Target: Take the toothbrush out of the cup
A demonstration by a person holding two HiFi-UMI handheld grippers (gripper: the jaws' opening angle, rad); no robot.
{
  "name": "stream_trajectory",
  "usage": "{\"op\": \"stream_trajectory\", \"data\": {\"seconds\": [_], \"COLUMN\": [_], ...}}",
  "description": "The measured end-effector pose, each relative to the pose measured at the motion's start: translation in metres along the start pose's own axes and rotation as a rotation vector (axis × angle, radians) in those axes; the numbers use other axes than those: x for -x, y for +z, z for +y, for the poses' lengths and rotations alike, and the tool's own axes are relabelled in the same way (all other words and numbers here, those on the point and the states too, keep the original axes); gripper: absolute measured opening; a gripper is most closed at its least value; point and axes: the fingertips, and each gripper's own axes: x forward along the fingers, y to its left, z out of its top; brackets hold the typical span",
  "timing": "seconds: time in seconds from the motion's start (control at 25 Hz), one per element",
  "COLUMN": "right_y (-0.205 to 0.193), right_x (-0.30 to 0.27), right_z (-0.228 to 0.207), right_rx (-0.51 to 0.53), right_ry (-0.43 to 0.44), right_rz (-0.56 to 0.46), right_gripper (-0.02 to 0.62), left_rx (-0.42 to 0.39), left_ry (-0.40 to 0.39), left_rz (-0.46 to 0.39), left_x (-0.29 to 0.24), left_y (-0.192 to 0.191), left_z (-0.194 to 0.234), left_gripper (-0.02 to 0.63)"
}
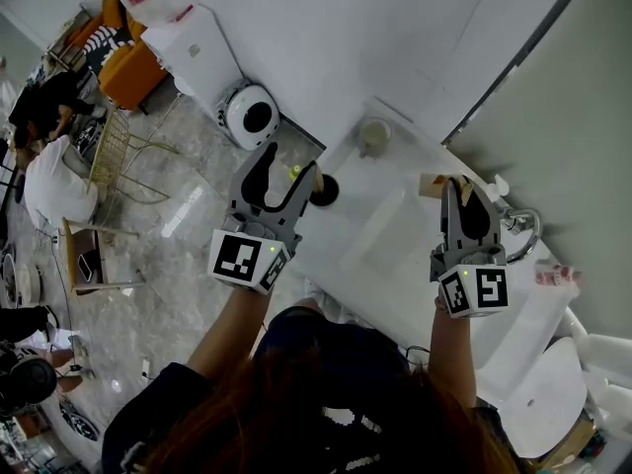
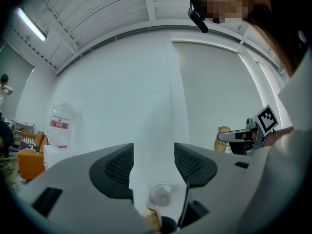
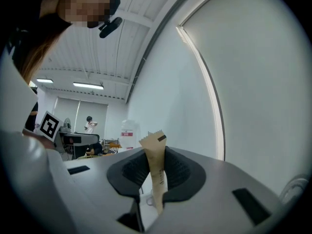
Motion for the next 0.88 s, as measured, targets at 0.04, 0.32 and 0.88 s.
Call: {"op": "stream_trajectory", "data": {"seconds": [0.04, 0.32, 0.88], "right_y": [-0.002, 0.000, 0.002], "right_x": [0.006, 0.033, 0.032], "right_z": [-0.002, -0.015, -0.017], "right_rx": [-0.009, -0.024, -0.043], "right_ry": [-0.003, 0.021, -0.015], "right_rz": [0.001, -0.017, -0.051], "right_gripper": [0.080, 0.080, 0.080], "left_rx": [-0.001, 0.003, -0.035], "left_ry": [0.003, 0.045, -0.010], "left_rz": [0.000, -0.012, 0.012], "left_x": [0.002, 0.017, 0.006], "left_y": [0.000, 0.005, -0.001], "left_z": [-0.004, -0.033, -0.039], "left_gripper": [0.252, 0.252, 0.252]}}
